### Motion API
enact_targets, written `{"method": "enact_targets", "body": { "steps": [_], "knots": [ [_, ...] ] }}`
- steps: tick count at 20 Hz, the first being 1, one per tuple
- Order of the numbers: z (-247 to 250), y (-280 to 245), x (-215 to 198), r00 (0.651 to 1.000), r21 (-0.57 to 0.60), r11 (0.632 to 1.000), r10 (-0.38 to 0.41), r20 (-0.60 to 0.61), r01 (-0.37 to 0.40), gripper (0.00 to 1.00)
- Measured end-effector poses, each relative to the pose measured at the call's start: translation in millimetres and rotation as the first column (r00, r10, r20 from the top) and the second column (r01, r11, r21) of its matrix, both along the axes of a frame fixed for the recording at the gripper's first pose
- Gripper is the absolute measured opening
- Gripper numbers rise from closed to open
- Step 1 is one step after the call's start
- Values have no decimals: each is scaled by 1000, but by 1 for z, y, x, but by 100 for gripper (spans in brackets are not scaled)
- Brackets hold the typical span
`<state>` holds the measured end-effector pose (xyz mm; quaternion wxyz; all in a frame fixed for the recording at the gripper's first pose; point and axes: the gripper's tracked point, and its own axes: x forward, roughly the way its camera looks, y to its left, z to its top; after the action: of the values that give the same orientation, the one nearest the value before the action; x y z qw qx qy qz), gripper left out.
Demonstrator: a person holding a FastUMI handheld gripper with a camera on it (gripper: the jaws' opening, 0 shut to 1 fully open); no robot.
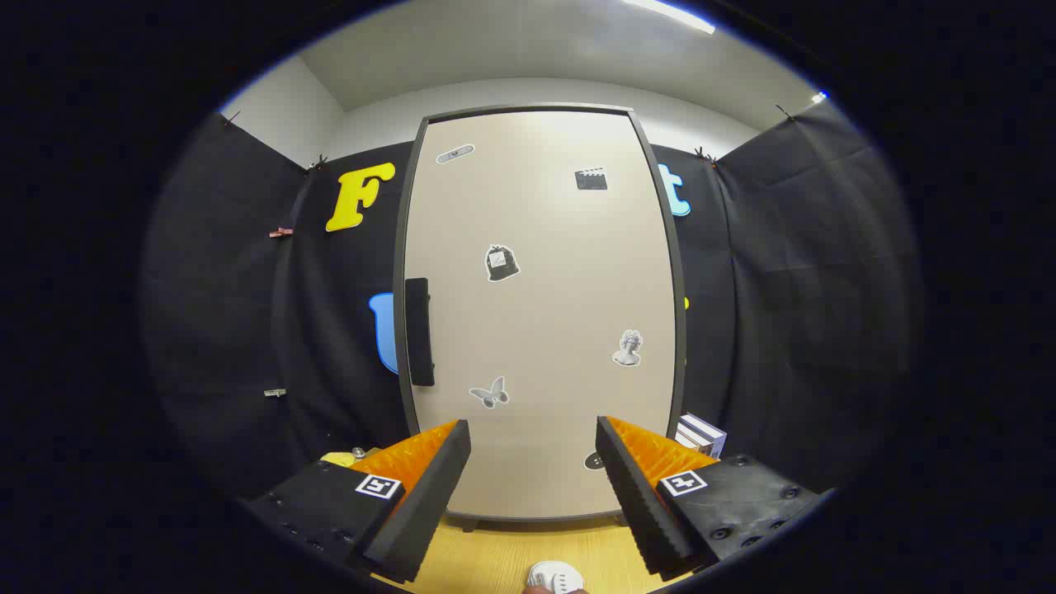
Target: Open the shoe cabinet door, grab the shoes and put them into the shoe cabinet, then close the shoe cabinet door.
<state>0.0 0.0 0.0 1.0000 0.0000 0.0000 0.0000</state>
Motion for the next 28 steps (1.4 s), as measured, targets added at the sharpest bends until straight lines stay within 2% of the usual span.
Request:
{"method": "enact_targets", "body": {
  "steps": [9,19,24,28],
  "knots": [
    [24,3,-18,999,-6,1000,3,49,-3,98],
    [30,29,-37,998,-4,1000,31,48,-31,98],
    [43,32,-32,999,-13,1000,15,52,-15,98],
    [58,42,-17,998,-20,999,37,54,-36,98]
  ]
}}
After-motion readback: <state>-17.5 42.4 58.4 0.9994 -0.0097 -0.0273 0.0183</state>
